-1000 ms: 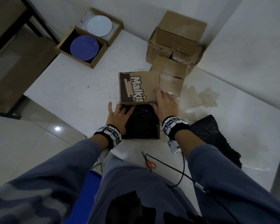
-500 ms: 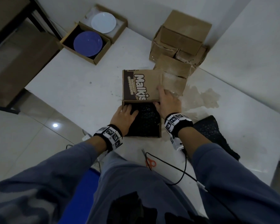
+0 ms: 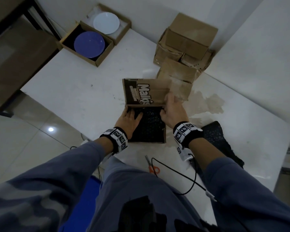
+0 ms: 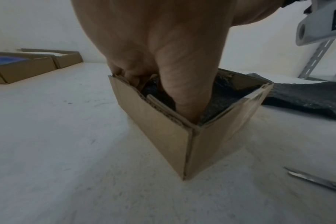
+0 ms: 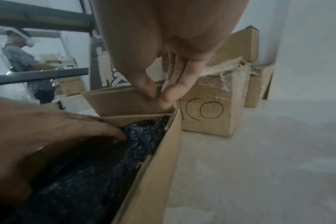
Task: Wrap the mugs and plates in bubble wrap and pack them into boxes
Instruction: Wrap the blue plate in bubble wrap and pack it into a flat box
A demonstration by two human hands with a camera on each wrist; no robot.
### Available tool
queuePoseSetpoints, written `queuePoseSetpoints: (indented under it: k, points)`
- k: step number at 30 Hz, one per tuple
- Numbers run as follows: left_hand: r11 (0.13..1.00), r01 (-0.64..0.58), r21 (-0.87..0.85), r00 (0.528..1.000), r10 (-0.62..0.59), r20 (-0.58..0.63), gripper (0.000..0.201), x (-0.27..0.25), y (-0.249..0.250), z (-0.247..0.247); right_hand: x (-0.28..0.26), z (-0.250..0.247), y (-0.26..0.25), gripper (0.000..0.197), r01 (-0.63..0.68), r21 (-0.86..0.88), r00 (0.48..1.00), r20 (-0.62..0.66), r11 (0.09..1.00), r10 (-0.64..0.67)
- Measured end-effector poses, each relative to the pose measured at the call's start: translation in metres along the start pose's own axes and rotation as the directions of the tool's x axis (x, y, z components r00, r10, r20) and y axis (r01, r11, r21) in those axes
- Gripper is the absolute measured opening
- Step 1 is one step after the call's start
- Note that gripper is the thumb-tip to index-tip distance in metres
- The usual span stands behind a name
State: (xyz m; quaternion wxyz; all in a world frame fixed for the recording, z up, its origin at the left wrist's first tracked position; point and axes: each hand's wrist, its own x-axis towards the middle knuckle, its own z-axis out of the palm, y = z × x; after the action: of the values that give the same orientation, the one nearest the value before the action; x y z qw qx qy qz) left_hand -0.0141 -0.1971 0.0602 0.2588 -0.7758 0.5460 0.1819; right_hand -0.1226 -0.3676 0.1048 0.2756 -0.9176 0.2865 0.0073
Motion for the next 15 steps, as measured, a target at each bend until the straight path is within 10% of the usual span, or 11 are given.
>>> queuePoseSetpoints:
  k: [4, 15]
  points:
    - [0.998, 0.009, -0.057, 0.999, -0.011, -0.039, 0.117, 0.002, -0.002, 0.003, -0.007, 0.004, 0.013, 0.029, 0.101, 0.024, 0.991, 0.083, 0.995, -0.103]
    - [0.996, -0.014, -0.089, 0.998, 0.008, -0.065, 0.122, 0.005, -0.01, 0.004, 0.005, 0.016, -0.007, 0.066, 0.296, -0.564, 0.926, 0.367, 0.771, -0.087]
